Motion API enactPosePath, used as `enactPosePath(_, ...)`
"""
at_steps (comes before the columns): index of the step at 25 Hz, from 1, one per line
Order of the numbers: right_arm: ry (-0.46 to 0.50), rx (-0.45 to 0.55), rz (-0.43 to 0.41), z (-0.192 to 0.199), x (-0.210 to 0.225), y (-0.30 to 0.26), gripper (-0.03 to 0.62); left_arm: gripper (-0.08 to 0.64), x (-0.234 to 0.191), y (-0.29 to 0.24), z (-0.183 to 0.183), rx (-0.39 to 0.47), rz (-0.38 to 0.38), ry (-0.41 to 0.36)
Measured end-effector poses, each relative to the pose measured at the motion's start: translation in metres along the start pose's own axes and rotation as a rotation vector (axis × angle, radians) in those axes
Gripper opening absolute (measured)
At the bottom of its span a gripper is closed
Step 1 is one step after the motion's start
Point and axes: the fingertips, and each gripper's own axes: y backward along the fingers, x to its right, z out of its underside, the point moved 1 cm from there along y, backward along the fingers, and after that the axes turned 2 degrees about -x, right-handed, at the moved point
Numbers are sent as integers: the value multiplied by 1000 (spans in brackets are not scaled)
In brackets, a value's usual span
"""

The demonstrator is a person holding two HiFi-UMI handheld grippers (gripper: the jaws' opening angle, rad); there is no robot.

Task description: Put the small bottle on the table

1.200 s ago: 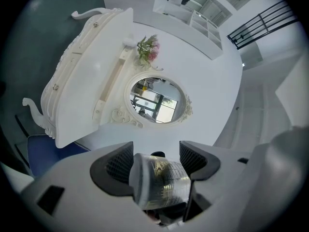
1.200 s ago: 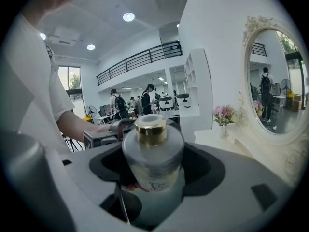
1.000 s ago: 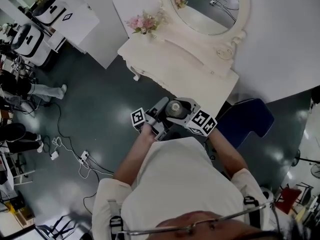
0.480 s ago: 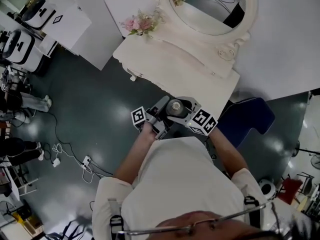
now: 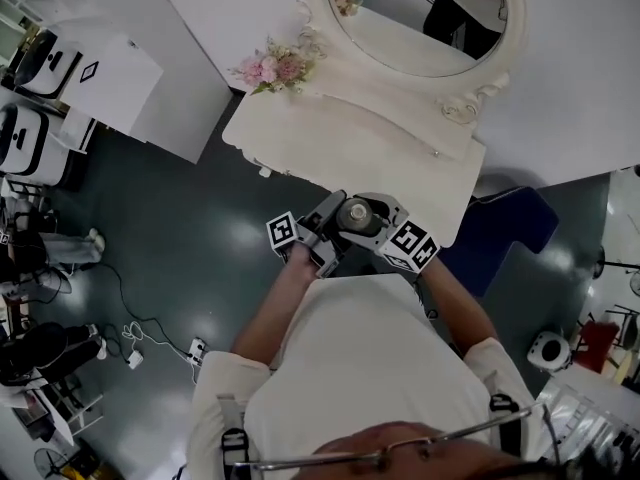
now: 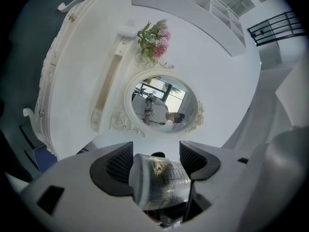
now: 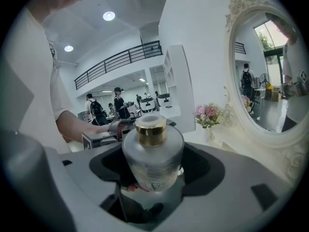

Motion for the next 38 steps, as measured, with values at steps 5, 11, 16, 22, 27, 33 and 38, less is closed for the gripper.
enactPosePath(5,-43,-2,45,-7,15,-31,342,299,-1,2,-33,-40,-17,43)
enactPosePath(11,-91,1,113,-19,29,-55,342,299,6,-1,-62,-110,-52,35)
enactPosePath(16,-111,7,158,-31,42,-63,342,299,16,-9,-75,-149,-49,39)
enactPosePath(22,-123,-13,176,-31,62,-65,342,299,11,-23,-88,-137,-59,45)
enactPosePath(27,-122,-28,154,-24,94,-63,342,299,-3,-45,-101,-118,-77,41)
enactPosePath(33,-98,-51,116,-19,136,-61,342,299,-13,-66,-118,-64,-97,29)
enactPosePath(38,-108,-57,83,-12,171,-64,342,299,-22,-78,-131,-11,-121,23)
